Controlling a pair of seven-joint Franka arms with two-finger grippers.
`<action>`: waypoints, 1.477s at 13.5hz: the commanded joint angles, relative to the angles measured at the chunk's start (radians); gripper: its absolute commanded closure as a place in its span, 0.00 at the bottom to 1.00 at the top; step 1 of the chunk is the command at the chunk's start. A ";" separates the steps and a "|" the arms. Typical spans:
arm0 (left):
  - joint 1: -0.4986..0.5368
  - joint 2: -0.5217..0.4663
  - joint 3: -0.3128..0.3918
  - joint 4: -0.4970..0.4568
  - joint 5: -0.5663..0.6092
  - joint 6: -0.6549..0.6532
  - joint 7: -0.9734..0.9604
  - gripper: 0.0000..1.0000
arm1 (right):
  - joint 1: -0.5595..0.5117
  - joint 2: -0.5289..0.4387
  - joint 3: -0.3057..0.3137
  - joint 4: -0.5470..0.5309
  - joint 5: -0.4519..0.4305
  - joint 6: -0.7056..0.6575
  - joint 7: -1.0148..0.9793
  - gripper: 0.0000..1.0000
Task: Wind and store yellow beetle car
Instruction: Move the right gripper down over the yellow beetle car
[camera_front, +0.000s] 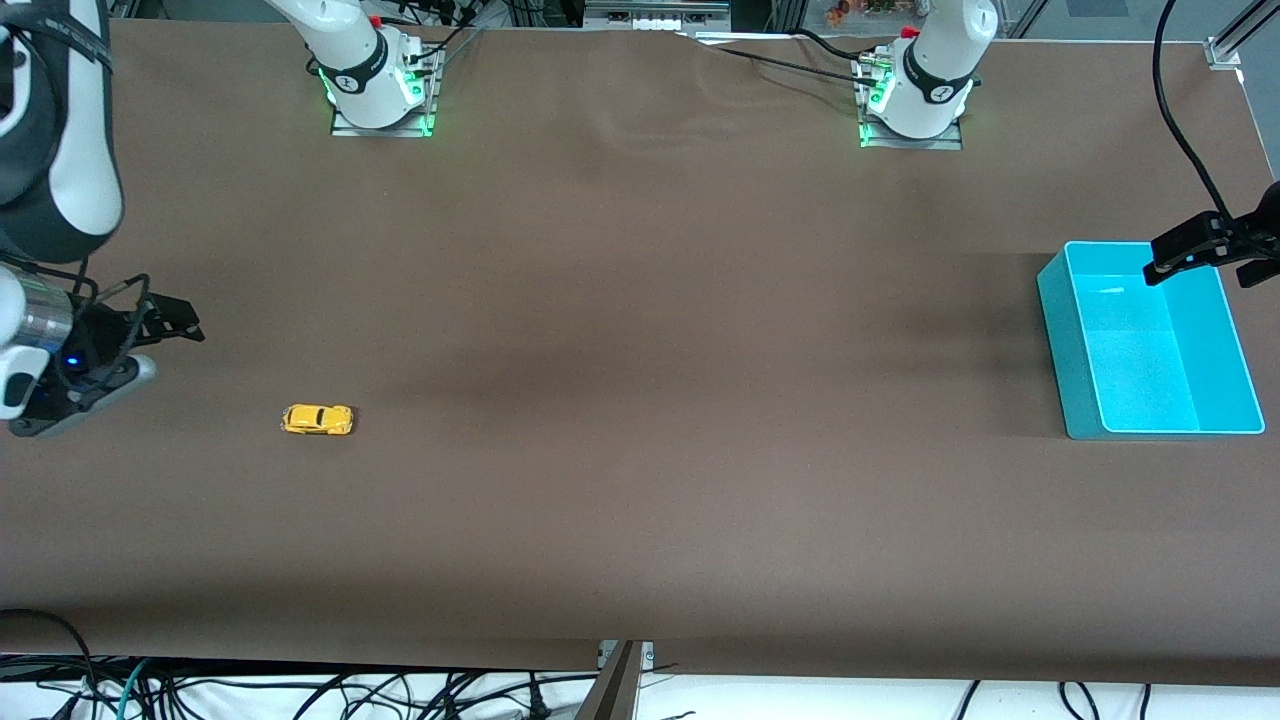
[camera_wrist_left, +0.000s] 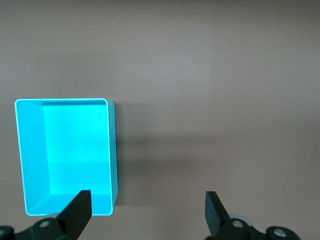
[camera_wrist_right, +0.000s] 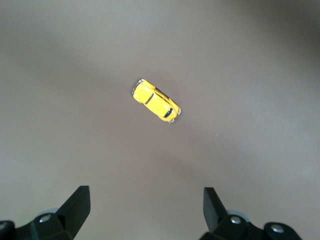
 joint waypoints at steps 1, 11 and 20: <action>0.000 -0.007 0.005 0.001 -0.018 -0.006 0.017 0.00 | 0.004 0.004 0.005 -0.043 -0.014 0.071 -0.161 0.00; 0.000 -0.005 0.005 -0.001 -0.018 -0.006 0.017 0.00 | 0.009 0.112 0.011 -0.144 -0.001 0.271 -0.616 0.00; 0.000 -0.005 0.005 -0.001 -0.018 -0.006 0.017 0.00 | 0.009 0.154 0.021 -0.295 0.037 0.506 -0.763 0.00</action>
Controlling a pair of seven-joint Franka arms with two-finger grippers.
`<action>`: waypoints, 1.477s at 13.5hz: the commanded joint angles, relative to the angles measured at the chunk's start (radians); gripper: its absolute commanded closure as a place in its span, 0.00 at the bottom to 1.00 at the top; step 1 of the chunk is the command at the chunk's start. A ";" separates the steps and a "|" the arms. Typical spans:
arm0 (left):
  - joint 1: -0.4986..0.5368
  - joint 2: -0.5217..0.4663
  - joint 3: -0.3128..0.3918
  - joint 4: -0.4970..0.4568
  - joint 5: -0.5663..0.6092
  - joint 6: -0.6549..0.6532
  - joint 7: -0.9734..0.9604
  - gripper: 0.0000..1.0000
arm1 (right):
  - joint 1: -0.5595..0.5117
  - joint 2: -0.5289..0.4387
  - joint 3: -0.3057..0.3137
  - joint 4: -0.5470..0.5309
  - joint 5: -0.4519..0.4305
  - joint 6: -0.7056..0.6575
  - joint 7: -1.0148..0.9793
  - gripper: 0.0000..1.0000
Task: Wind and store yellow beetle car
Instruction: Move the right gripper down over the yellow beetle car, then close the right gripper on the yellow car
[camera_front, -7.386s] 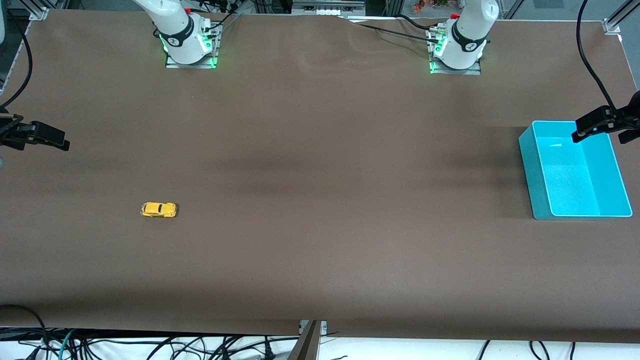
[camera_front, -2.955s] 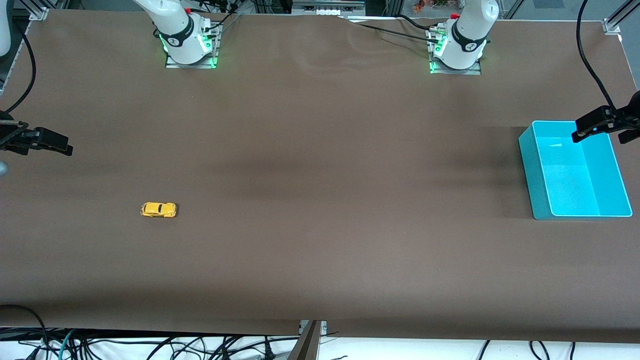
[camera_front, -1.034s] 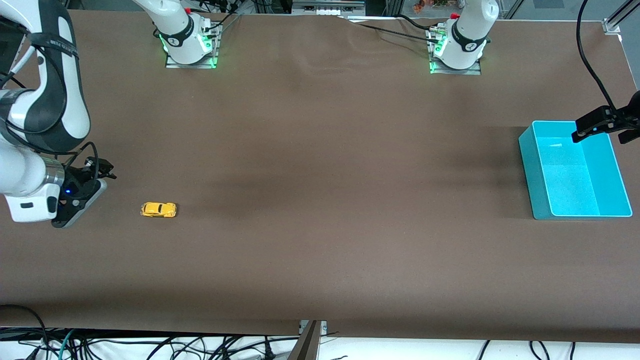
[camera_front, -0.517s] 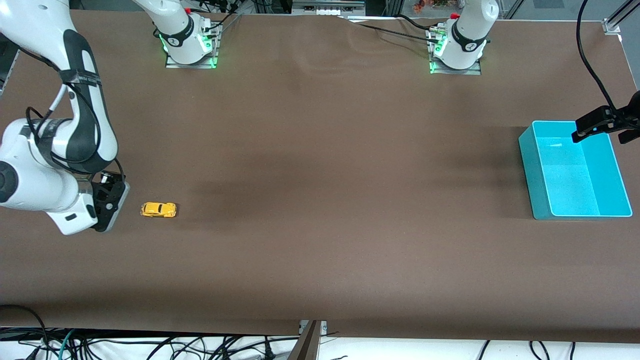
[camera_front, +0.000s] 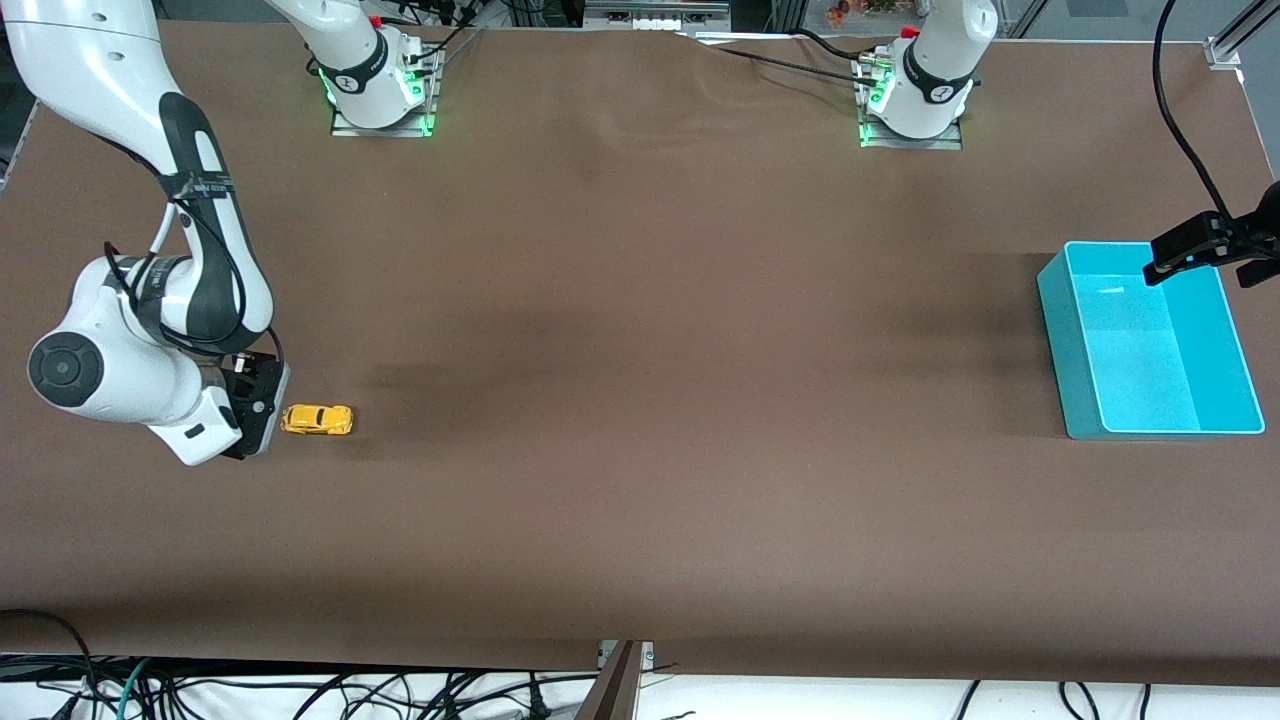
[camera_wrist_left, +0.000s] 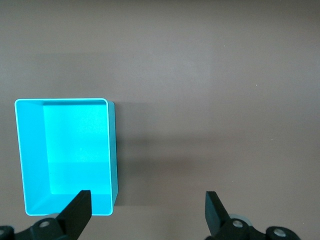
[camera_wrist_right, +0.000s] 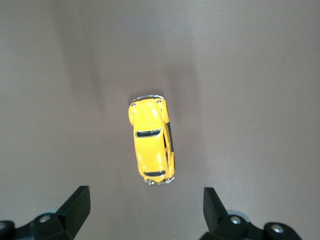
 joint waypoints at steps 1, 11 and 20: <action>0.000 -0.005 0.005 -0.001 -0.018 -0.006 0.017 0.00 | -0.001 0.000 0.014 -0.034 0.019 0.064 -0.060 0.00; 0.000 -0.005 0.005 0.001 -0.018 -0.006 0.017 0.00 | -0.008 0.092 0.030 -0.045 0.126 0.201 -0.216 0.01; 0.000 -0.005 0.005 0.001 -0.018 -0.006 0.017 0.00 | -0.040 0.064 0.027 -0.102 0.128 0.202 -0.288 0.01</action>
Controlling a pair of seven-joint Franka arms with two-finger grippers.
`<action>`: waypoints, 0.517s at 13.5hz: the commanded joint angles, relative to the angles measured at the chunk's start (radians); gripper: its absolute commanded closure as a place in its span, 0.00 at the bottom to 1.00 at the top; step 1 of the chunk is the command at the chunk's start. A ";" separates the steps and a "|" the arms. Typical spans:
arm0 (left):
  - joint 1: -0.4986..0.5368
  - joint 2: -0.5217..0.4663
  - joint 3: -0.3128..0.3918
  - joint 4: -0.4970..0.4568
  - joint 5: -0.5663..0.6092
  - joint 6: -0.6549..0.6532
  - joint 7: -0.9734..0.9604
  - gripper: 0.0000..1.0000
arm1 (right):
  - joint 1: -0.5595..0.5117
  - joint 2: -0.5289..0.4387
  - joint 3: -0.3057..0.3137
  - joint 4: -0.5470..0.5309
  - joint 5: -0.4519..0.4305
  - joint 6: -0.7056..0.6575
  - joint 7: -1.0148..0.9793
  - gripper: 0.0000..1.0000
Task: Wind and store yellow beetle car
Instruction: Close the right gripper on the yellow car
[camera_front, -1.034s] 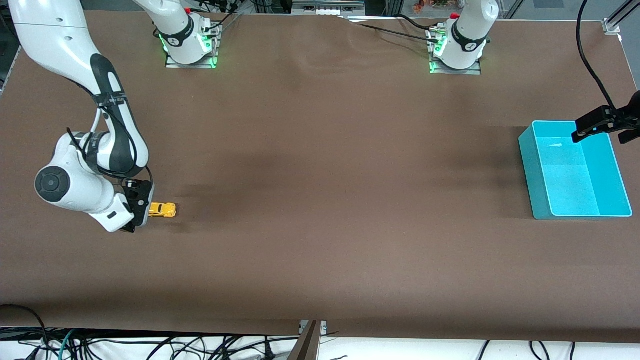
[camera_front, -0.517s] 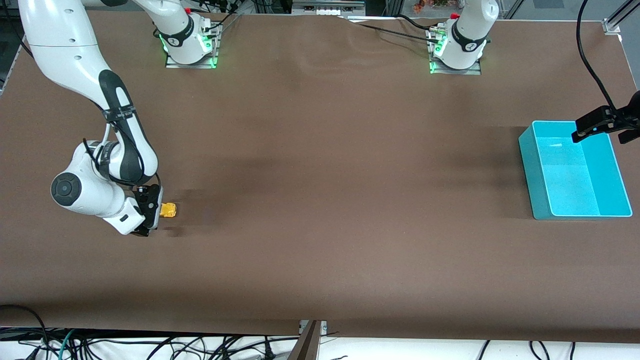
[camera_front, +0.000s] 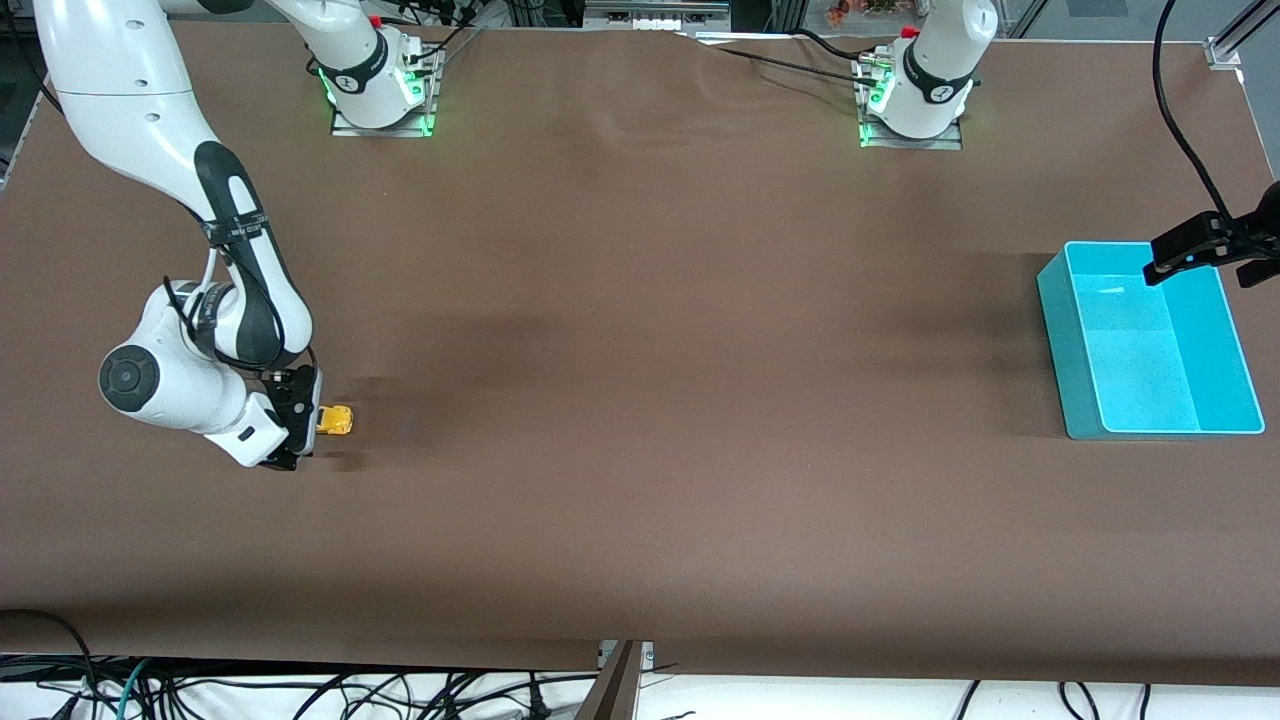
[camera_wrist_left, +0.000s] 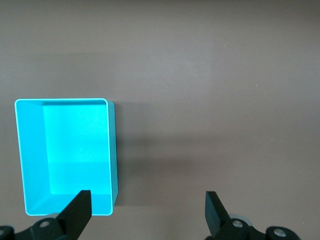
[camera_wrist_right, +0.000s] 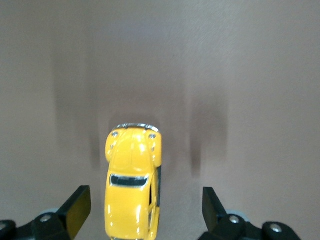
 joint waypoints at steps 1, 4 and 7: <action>0.000 -0.005 0.005 0.001 -0.018 -0.006 0.017 0.00 | -0.021 -0.048 0.005 -0.067 0.023 0.027 -0.048 0.01; 0.000 -0.005 0.005 0.001 -0.018 -0.006 0.017 0.00 | -0.022 -0.073 0.005 -0.096 0.022 0.060 -0.057 0.01; 0.000 -0.005 0.005 0.001 -0.018 -0.006 0.017 0.00 | -0.018 -0.079 0.005 -0.095 0.020 0.057 -0.053 0.01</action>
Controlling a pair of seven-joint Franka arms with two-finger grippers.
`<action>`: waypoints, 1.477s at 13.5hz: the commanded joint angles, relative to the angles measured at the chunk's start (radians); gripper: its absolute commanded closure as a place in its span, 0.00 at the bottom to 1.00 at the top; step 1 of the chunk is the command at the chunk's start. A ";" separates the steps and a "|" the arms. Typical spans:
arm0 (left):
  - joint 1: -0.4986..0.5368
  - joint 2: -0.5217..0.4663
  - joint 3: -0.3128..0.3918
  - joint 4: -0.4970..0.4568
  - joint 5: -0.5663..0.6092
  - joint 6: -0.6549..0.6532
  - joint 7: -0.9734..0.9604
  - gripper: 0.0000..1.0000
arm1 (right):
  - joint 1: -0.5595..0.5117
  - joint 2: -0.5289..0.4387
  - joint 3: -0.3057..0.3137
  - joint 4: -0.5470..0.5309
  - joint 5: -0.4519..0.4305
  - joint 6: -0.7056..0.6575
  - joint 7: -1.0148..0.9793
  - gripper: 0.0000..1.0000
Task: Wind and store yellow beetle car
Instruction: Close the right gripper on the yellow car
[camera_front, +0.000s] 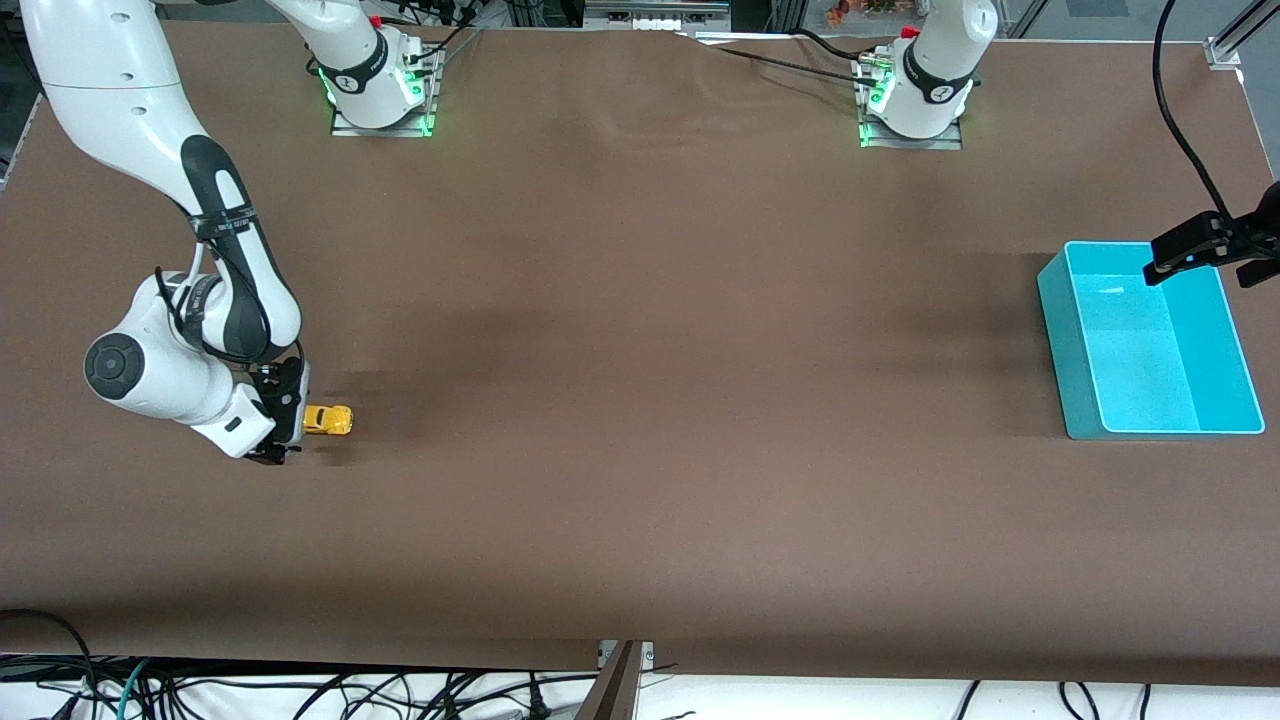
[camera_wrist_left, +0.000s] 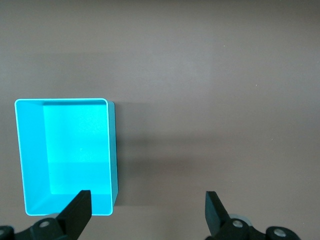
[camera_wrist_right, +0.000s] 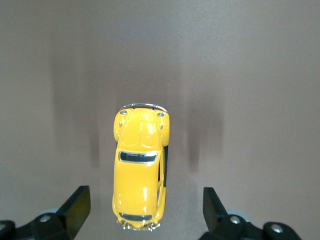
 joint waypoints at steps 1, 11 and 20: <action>0.000 -0.005 0.005 0.001 -0.018 -0.006 0.017 0.00 | -0.001 -0.039 0.005 -0.043 0.020 0.014 -0.027 0.01; 0.000 -0.005 0.005 0.001 -0.018 -0.006 0.017 0.00 | 0.006 -0.036 0.005 -0.054 0.020 0.022 -0.058 0.34; 0.000 -0.005 0.005 0.001 -0.018 -0.006 0.015 0.00 | 0.009 -0.035 0.005 -0.054 0.017 0.022 -0.058 0.62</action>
